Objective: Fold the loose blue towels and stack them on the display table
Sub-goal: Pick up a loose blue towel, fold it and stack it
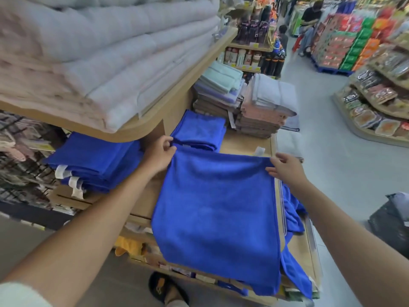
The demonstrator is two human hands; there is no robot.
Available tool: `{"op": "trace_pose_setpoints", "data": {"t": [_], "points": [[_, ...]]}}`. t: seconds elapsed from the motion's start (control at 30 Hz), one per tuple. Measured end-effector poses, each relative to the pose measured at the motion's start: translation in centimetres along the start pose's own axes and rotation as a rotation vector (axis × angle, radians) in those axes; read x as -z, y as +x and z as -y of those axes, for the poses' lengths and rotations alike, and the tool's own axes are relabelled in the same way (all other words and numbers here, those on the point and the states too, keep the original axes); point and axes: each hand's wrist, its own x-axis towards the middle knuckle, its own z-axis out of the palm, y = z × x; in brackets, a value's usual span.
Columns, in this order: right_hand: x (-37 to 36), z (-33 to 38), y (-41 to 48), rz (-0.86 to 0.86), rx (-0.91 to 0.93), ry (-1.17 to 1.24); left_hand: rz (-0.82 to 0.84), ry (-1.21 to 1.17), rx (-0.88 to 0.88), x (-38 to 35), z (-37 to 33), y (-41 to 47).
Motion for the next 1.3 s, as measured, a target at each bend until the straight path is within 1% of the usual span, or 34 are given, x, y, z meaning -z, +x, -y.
{"op": "trace_pose_setpoints", "data": {"t": [0.07,0.1,0.17,0.23,0.3,0.37,0.43,0.5,0.57,0.63,0.7,0.93,1.03,1.13,1.3], "points": [[-1.8,-0.7,-1.0,-0.012,0.064,-0.201,-0.026,0.037,-0.010,-0.1,1.1,-2.0],[-3.0,-1.5,-2.2,0.019,0.136,-0.265,-0.053,0.016,-0.026,0.3,1.7,-3.9],[-5.6,-4.0,-5.2,0.139,0.300,-0.362,-0.113,-0.003,-0.052,1.0,3.9,-8.4],[-7.6,-6.3,-7.5,0.212,0.437,-0.547,-0.152,-0.059,-0.012,1.7,6.6,-13.3],[-8.5,-7.6,-8.9,0.210,0.522,-0.735,-0.170,-0.153,0.100,1.9,9.1,-17.5],[-8.8,-7.9,-9.5,0.165,0.570,-0.841,-0.121,-0.212,0.249,1.4,11.2,-20.4],[-8.9,-8.0,-9.7,0.142,0.577,-0.850,-0.018,-0.296,0.402,0.4,12.4,-22.1],[-8.8,-8.1,-9.7,0.151,0.569,-0.845,0.066,-0.481,0.543,-0.7,12.8,-22.9],[-8.8,-8.0,-9.8,0.154,0.566,-0.847,0.097,-0.649,0.580,-1.8,12.6,-23.3],[-8.9,-7.8,-10.0,0.146,0.562,-0.845,0.063,-0.747,0.584,-2.2,12.0,-23.4],[-8.9,-7.7,-10.0,0.146,0.558,-0.847,0.057,-0.772,0.553,-2.1,11.5,-23.5],[-8.9,-7.6,-10.1,0.140,0.557,-0.842,-0.096,-0.478,0.389,-1.4,11.5,-24.0],[-8.9,-7.7,-10.1,0.139,0.556,-0.840,-0.130,-0.355,0.300,-1.4,11.0,-24.5],[-8.9,-7.8,-10.0,0.131,0.560,-0.829,-0.139,-0.334,0.264,-1.5,10.8,-24.6],[-9.0,-8.0,-9.9,0.125,0.567,-0.832,-0.055,-0.360,0.264,-1.5,10.7,-24.0]]}}
